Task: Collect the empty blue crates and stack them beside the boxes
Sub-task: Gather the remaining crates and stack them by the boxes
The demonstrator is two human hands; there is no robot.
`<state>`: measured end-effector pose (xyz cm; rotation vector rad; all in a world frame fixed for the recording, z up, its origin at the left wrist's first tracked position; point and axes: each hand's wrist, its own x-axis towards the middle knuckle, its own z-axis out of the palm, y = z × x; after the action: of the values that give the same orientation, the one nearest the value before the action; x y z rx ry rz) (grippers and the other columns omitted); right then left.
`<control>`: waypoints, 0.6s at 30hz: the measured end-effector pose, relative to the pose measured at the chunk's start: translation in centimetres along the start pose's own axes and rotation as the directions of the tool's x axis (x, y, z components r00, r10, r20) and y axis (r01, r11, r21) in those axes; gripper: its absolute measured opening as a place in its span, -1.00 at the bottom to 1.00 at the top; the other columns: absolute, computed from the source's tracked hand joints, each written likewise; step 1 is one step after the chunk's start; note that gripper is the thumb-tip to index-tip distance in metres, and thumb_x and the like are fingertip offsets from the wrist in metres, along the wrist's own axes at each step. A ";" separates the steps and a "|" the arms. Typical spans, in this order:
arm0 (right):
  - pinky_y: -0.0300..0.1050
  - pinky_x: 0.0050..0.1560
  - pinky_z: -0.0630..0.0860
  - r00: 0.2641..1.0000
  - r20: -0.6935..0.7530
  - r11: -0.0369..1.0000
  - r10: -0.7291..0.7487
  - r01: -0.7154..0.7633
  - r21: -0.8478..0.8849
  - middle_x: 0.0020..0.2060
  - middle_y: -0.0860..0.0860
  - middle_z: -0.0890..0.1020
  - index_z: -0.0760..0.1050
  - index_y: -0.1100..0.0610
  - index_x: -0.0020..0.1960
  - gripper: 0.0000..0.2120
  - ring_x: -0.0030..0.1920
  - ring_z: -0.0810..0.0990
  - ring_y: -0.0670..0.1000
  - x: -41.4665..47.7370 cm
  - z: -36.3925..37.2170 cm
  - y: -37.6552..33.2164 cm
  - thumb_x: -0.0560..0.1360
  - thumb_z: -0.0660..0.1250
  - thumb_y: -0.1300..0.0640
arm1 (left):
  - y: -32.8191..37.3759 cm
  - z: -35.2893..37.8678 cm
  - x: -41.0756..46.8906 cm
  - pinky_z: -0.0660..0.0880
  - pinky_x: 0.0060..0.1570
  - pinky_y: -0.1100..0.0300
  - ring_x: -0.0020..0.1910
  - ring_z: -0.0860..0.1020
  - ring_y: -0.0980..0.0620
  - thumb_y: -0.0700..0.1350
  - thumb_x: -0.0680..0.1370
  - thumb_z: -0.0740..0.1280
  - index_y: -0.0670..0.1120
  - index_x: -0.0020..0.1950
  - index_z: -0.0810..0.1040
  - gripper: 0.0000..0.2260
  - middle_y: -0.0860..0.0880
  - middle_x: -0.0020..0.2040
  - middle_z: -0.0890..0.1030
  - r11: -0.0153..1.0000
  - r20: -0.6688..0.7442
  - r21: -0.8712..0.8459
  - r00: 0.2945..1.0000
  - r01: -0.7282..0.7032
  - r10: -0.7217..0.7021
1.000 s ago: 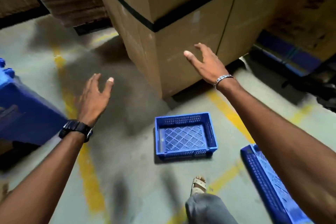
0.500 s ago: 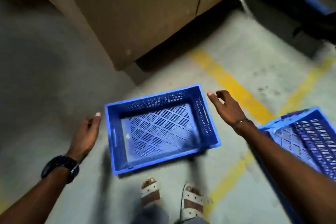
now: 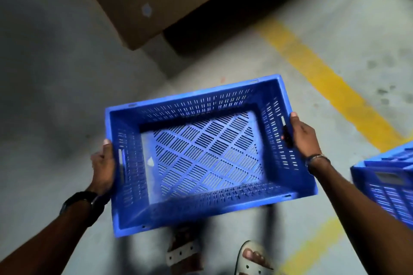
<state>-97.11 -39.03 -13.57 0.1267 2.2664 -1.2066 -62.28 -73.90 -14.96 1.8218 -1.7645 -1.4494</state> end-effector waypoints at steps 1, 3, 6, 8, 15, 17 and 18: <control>-0.07 -0.28 0.47 1.000 0.010 0.999 0.001 -0.001 0.035 -0.35 0.15 0.62 0.53 0.25 -0.16 -0.38 -0.42 0.51 0.08 0.0 0.0 0.0 0.58 0.13 -0.32 | 0.0 0.2 -0.4 0.45 -0.17 0.02 -0.29 0.47 -0.06 0.53 0.51 0.09 -0.07 -0.14 0.54 -0.33 -0.10 -0.24 0.53 0.998 0.037 -0.034 0.998 0.054 -0.053; -0.10 -0.36 0.44 0.999 0.043 0.994 -0.001 -0.004 0.113 -0.33 0.16 0.64 0.51 0.26 -0.02 -0.40 -0.43 0.55 0.10 0.1 -0.1 -0.4 0.55 0.18 -0.32 | 0.5 0.7 -1.1 0.44 -0.25 0.06 -0.36 0.46 -0.08 0.50 0.55 0.06 -0.11 -0.13 0.57 -0.32 -0.09 -0.31 0.52 0.993 0.038 -0.053 0.994 0.105 -0.103; -0.12 -0.42 0.38 0.996 0.083 0.991 0.024 -0.035 0.130 -0.30 0.16 0.66 0.49 0.24 0.07 -0.36 -0.46 0.58 0.10 0.2 -0.1 -1.3 0.50 0.16 -0.36 | 1.2 1.1 -1.7 0.43 -0.44 0.15 -0.49 0.47 -0.03 0.40 0.62 0.06 -0.13 -0.12 0.54 -0.38 -0.05 -0.42 0.52 0.990 0.020 -0.081 0.993 0.118 -0.117; -0.14 -0.43 0.36 0.993 0.093 0.996 0.068 -0.073 0.050 -0.37 0.15 0.63 0.52 0.22 -0.06 -0.33 -0.53 0.48 0.07 0.2 0.1 -1.7 0.51 0.11 -0.42 | 1.3 1.1 -1.8 0.38 -0.51 0.20 -0.56 0.45 -0.04 0.45 0.59 0.04 -0.14 -0.16 0.51 -0.33 -0.08 -0.44 0.49 0.982 0.029 -0.079 0.985 0.173 -0.171; -0.20 -0.48 0.26 0.990 0.038 0.990 0.138 -0.137 -0.031 -0.45 0.08 0.41 0.41 0.17 -0.28 -0.33 -0.54 0.29 0.04 -0.2 -0.1 -3.4 0.47 0.12 -0.47 | 1.9 0.3 -2.3 0.26 -0.48 0.26 -0.55 0.24 0.05 0.53 0.51 0.09 -0.01 -0.25 0.35 -0.41 0.03 -0.46 0.31 0.967 0.082 -0.134 0.975 0.218 -0.209; -0.20 -0.48 0.24 0.992 0.045 0.993 0.121 -0.120 -0.015 -0.50 0.05 0.38 0.38 0.14 -0.32 -0.33 -0.55 0.27 0.03 -0.8 -0.7 -5.0 0.44 0.14 -0.50 | 3.1 -1.0 -3.0 0.21 -0.56 0.32 -0.59 0.21 0.10 0.50 0.53 0.11 -0.01 -0.23 0.35 -0.44 0.07 -0.47 0.28 0.954 0.125 -0.198 0.971 0.227 -0.205; -0.20 -0.47 0.22 0.993 0.051 0.994 0.109 -0.109 -0.009 -0.51 0.04 0.36 0.37 0.13 -0.33 -0.33 -0.56 0.25 0.02 -1.4 -1.1 -6.5 0.43 0.15 -0.51 | 4.0 -2.0 -3.5 0.20 -0.58 0.33 -0.60 0.20 0.11 0.49 0.53 0.12 -0.01 -0.22 0.35 -0.45 0.08 -0.48 0.27 0.947 0.135 -0.225 0.970 0.231 -0.204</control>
<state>-98.53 -41.74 -7.62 0.2118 2.1891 -1.1333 -62.64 -72.84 -9.35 1.8866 -1.3922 -1.7911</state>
